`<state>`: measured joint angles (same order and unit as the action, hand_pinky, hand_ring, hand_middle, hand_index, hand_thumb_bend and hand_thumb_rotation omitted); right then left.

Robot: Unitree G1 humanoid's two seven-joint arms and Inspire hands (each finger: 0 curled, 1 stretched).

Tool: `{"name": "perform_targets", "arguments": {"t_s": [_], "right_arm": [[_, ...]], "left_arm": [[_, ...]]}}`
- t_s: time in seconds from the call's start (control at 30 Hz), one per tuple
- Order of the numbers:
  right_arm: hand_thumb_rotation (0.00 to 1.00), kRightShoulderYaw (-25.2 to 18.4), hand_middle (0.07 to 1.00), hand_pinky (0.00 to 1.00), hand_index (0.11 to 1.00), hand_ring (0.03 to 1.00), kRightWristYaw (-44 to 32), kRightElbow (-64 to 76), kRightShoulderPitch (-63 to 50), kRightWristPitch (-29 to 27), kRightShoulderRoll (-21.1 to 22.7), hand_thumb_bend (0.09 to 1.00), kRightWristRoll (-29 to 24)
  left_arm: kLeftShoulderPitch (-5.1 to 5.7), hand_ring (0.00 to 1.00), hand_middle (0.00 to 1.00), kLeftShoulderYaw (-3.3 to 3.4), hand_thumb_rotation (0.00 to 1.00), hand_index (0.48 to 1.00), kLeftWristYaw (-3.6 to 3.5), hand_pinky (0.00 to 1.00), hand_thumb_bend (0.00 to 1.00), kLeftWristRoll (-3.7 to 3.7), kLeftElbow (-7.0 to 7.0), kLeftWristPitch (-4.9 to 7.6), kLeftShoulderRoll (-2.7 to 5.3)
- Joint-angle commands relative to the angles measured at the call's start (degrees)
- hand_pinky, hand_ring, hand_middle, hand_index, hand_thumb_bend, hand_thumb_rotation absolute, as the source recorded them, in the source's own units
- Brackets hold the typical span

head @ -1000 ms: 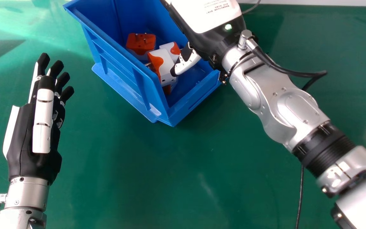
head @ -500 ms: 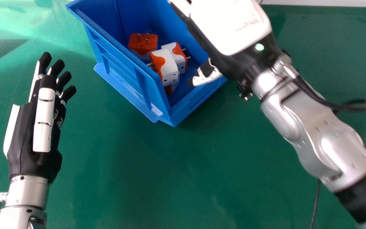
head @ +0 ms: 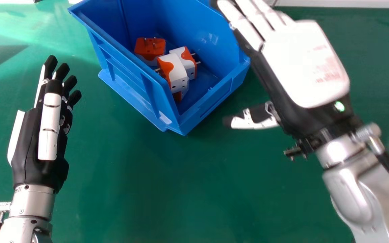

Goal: Pick all objects and put in blue box

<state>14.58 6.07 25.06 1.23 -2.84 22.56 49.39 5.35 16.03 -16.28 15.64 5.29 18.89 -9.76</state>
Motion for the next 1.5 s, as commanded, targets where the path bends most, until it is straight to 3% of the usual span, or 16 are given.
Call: {"name": "perform_targets", "arguments": {"t_s": [0.0, 0.13, 0.2, 0.37, 0.47, 0.5, 0.53, 0.57, 0.67, 0.8, 0.87, 0.93, 1.07, 1.17, 1.27, 1.47], "right_arm": [[0.20, -2.50, 0.969, 0.79, 0.937, 0.931, 3.58, 2.25, -3.56, -2.85, -1.53, 0.708, -3.42], [0.23, -4.81, 0.971, 0.79, 0.939, 0.932, 7.57, -0.06, -9.40, -8.05, -4.24, 0.674, -10.21], [0.33, -5.54, 0.976, 0.79, 0.951, 0.933, 8.50, -1.63, -11.65, -10.62, -5.71, 0.585, -14.20], [0.39, -6.71, 0.981, 0.79, 0.960, 0.936, 8.74, -6.08, -14.72, -15.75, -8.18, 0.547, -21.13], [0.52, -7.31, 0.988, 0.82, 0.975, 0.949, 8.65, -8.67, -15.74, -17.73, -9.56, 0.462, -24.17], [0.52, -7.58, 0.988, 0.82, 0.975, 0.949, 8.63, -9.46, -15.91, -18.16, -10.07, 0.462, -25.04], [0.60, -7.88, 0.990, 0.84, 0.980, 0.955, 8.53, -10.21, -16.05, -18.36, -10.72, 0.430, -26.12], [0.60, -8.19, 0.990, 0.84, 0.980, 0.955, 8.42, -11.01, -16.06, -18.62, -11.26, 0.430, -27.19], [0.78, -9.19, 0.995, 0.87, 0.990, 0.964, 7.45, -12.69, -16.24, -17.91, -12.98, 0.392, -30.55], [0.89, -10.27, 0.998, 0.90, 0.995, 0.975, 4.59, -14.64, -15.94, -18.58, -14.59, 0.404, -37.38], [0.93, -10.81, 0.999, 0.93, 0.997, 0.985, 2.04, -14.84, -15.71, -18.51, -15.08, 0.396, -41.92], [0.97, -11.37, 1.000, 0.97, 0.999, 0.994, 0.03, -14.98, -15.55, -18.38, -15.68, 0.375, -45.69], [0.99, -12.22, 1.000, 0.99, 1.000, 0.998, -3.69, -14.34, -15.56, -16.62, -17.25, 0.363, -52.87], [0.99, -12.98, 1.000, 0.99, 1.000, 0.999, -5.22, -14.07, -15.57, -16.22, -18.21, 0.365, -55.46], [1.00, -13.76, 1.000, 1.00, 1.000, 1.000, -6.57, -14.05, -15.82, -16.29, -18.88, 0.377, -57.27], [1.00, -15.19, 1.000, 1.00, 1.000, 1.000, -8.66, -14.53, -15.85, -16.71, -19.67, 0.374, -58.84]], "left_arm": [[0.08, 0.98, 0.99, -0.20, 0.94, 0.995, 0.18, 0.97, 0.52, -0.01, -1.06, 1.35, 0.43], [0.42, 0.98, 0.99, -0.35, 0.93, 0.994, 0.60, 0.97, 0.51, 0.16, -1.44, 1.53, 1.24], [0.53, 0.97, 0.99, -0.35, 0.94, 0.997, 0.92, 0.97, 0.50, 0.04, -1.38, 1.86, 1.70], [0.59, 0.97, 0.99, -0.61, 0.94, 0.997, 1.67, 0.97, 0.49, -0.80, -1.29, 2.34, 2.32], [0.37, 0.97, 0.99, -0.93, 0.94, 0.997, 1.66, 0.96, 0.47, -0.97, -0.40, 3.26, 2.57], [0.27, 0.97, 0.99, -1.04, 0.94, 0.997, 1.51, 0.96, 0.47, -0.94, 0.04, 3.67, 2.62], [0.21, 0.97, 0.99, -1.21, 0.94, 0.998, 1.48, 0.96, 0.47, -1.15, 0.45, 4.21, 2.66], [0.19, 0.97, 0.99, -1.40, 0.94, 0.998, 1.62, 0.96, 0.47, -1.48, 0.69, 4.52, 2.70], [0.13, 0.99, 0.99, -1.89, 0.92, 0.999, 1.92, 0.98, 0.47, -2.16, 1.03, 4.99, 2.98], [0.10, 0.99, 1.00, -2.17, 0.91, 1.000, 1.57, 0.99, 0.47, -1.83, 1.07, 4.99, 3.16], [0.18, 1.00, 1.00, -2.19, 0.91, 1.000, 1.85, 0.99, 0.46, -2.09, 1.08, 5.06, 3.25], [0.42, 1.00, 1.00, -2.15, 0.93, 1.000, 1.89, 1.00, 0.43, -1.87, 1.06, 5.09, 3.51], [0.70, 1.00, 1.00, -1.85, 0.95, 1.000, 0.92, 1.00, 0.42, -0.99, 2.11, 5.93, 3.64], [1.17, 1.00, 1.00, -1.89, 0.96, 1.000, 1.21, 1.00, 0.42, -1.23, 1.83, 6.02, 3.85], [1.83, 1.00, 1.00, -1.93, 0.99, 1.000, 1.59, 1.00, 0.42, -0.82, 1.09, 5.58, 4.34], [2.91, 0.99, 1.00, -1.98, 1.00, 1.000, 1.27, 1.00, 0.43, -0.29, 0.64, 5.73, 4.56]]}}
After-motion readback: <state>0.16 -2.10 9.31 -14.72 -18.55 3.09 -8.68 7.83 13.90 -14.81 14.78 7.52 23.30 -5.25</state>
